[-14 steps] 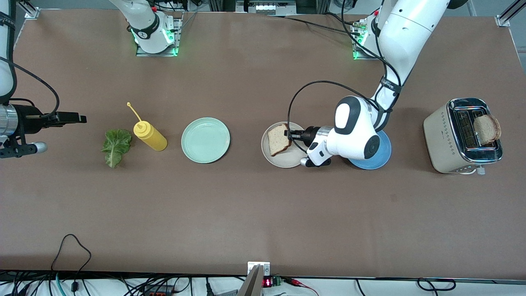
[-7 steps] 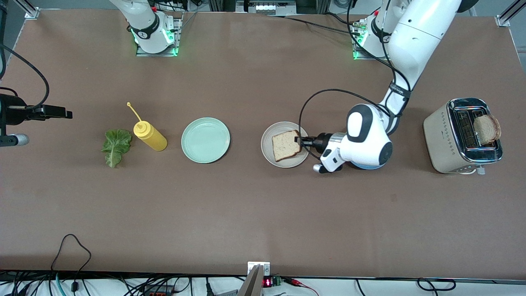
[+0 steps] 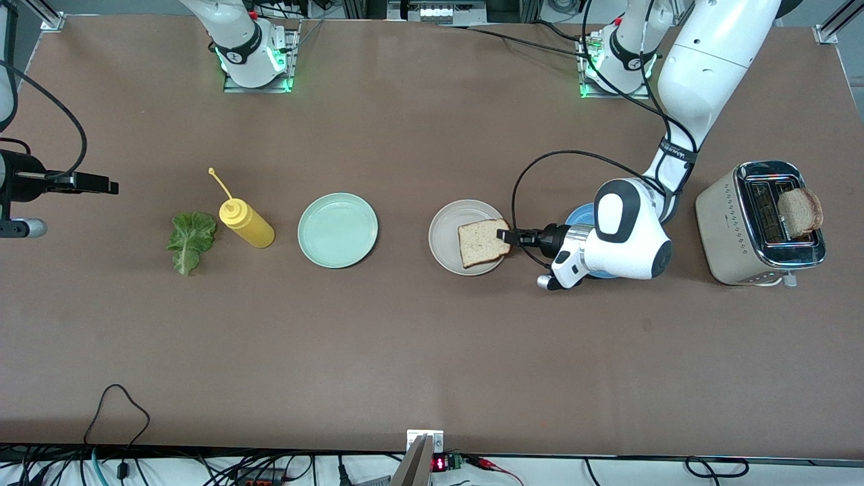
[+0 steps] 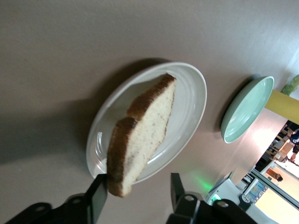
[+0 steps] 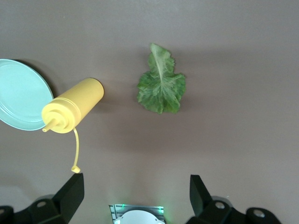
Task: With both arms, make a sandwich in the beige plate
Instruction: 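Lower the bread onto the beige plate and open the left gripper, then withdraw the left gripper back toward the toaster, then reach the right gripper to the yellow bottle and grasp it, then lift the yellow bottle and carry it over the beige plate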
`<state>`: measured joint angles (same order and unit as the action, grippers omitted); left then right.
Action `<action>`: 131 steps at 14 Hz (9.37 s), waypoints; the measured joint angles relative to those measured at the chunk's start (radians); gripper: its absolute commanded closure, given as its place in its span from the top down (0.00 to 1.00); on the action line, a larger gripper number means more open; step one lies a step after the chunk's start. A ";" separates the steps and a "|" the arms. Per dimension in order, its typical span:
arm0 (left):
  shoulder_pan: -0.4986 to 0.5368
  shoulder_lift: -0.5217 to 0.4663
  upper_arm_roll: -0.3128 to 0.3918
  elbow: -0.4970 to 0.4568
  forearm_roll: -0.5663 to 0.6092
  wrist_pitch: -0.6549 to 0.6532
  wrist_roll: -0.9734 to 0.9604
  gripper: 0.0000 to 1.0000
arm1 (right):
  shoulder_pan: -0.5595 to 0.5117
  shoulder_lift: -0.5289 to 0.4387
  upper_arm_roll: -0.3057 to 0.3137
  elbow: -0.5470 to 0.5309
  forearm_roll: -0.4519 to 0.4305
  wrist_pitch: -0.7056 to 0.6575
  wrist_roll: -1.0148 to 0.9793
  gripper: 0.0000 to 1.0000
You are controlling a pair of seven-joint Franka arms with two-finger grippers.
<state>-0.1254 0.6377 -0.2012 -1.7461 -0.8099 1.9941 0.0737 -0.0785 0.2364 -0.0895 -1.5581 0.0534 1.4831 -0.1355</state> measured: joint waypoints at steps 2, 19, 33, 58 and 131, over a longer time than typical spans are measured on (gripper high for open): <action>0.000 -0.023 0.000 0.000 0.000 -0.033 -0.003 1.00 | -0.001 0.000 0.011 -0.002 -0.001 -0.001 0.012 1.00; 0.159 -0.383 0.125 0.050 0.724 -0.237 -0.048 1.00 | -0.084 -0.036 0.037 -0.178 0.060 0.143 -0.351 1.00; 0.159 -0.516 0.184 0.297 0.785 -0.446 -0.070 1.00 | -0.192 -0.068 0.040 -0.532 0.274 0.430 -1.226 1.00; 0.180 -0.536 0.180 0.232 0.785 -0.402 -0.092 1.00 | -0.275 0.264 0.050 -0.549 1.063 0.310 -2.406 1.00; 0.191 -0.536 0.168 0.229 0.785 -0.388 -0.092 1.00 | 0.453 0.073 0.490 -0.337 -0.234 0.913 -0.011 0.00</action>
<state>0.0658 0.1018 -0.0333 -1.5167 -0.0250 1.6057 -0.0183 0.3750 0.3091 0.4000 -1.8951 -0.1805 2.3964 -0.1462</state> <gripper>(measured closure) 0.000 0.489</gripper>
